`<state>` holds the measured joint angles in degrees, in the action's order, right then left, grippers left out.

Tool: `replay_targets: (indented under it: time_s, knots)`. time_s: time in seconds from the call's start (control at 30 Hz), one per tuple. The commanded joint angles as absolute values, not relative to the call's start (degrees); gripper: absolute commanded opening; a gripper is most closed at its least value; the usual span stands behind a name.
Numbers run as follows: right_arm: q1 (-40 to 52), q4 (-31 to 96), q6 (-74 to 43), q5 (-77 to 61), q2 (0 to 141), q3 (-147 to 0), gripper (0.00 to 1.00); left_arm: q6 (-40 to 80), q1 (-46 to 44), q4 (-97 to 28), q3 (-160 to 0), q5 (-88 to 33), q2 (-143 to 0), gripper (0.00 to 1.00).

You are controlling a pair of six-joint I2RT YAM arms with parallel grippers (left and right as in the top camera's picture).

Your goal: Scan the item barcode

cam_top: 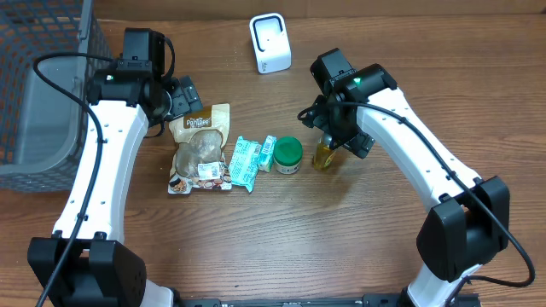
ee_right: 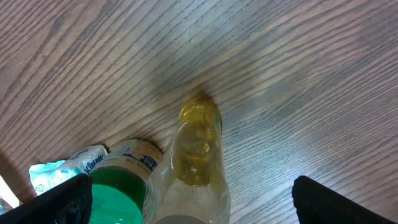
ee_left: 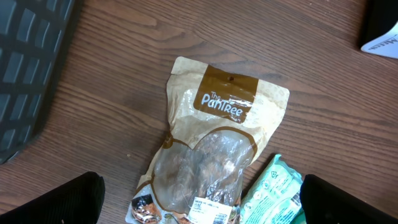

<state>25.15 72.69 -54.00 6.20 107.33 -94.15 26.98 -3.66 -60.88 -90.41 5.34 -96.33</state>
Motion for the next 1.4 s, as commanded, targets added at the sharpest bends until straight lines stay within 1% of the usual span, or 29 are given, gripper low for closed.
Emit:
replay_targets:
  time_s: [0.0,0.33,0.37,0.4,0.5,1.23,1.3,1.37]
  knots:
    - [25.0,72.5,-54.2,6.4,107.1,-93.9,1.00,26.8,-3.8,-60.9,-91.1,5.7,-96.0,1.00]
    - [25.0,72.5,-54.2,6.4,107.1,-93.9,1.00,26.8,-3.8,-60.9,-91.1,5.7,-96.0,0.99]
    - [25.0,72.6,-54.2,6.4,107.1,-93.9,0.99,26.8,-3.8,-60.9,-91.1,5.7,-96.0,1.00]
    - [25.0,72.6,-54.2,6.4,107.1,-93.9,0.94,26.8,-3.8,-60.9,-91.1,5.7,-96.0,1.00]
    - [25.2,72.7,-54.2,6.3,107.1,-93.9,0.88,26.8,-3.8,-60.9,-91.1,5.7,-96.0,1.00]
    - [25.5,70.1,-54.2,4.7,107.2,-90.1,0.88,26.8,-3.8,-60.9,-91.1,5.7,-96.0,1.00]
    - [25.5,70.1,-54.2,4.2,107.2,-90.1,0.86,26.8,-3.8,-60.9,-91.1,5.7,-96.0,0.99]
    - [25.5,70.2,-54.2,4.2,107.2,-90.1,0.78,26.8,-3.8,-60.9,-91.1,5.7,-96.0,1.00]
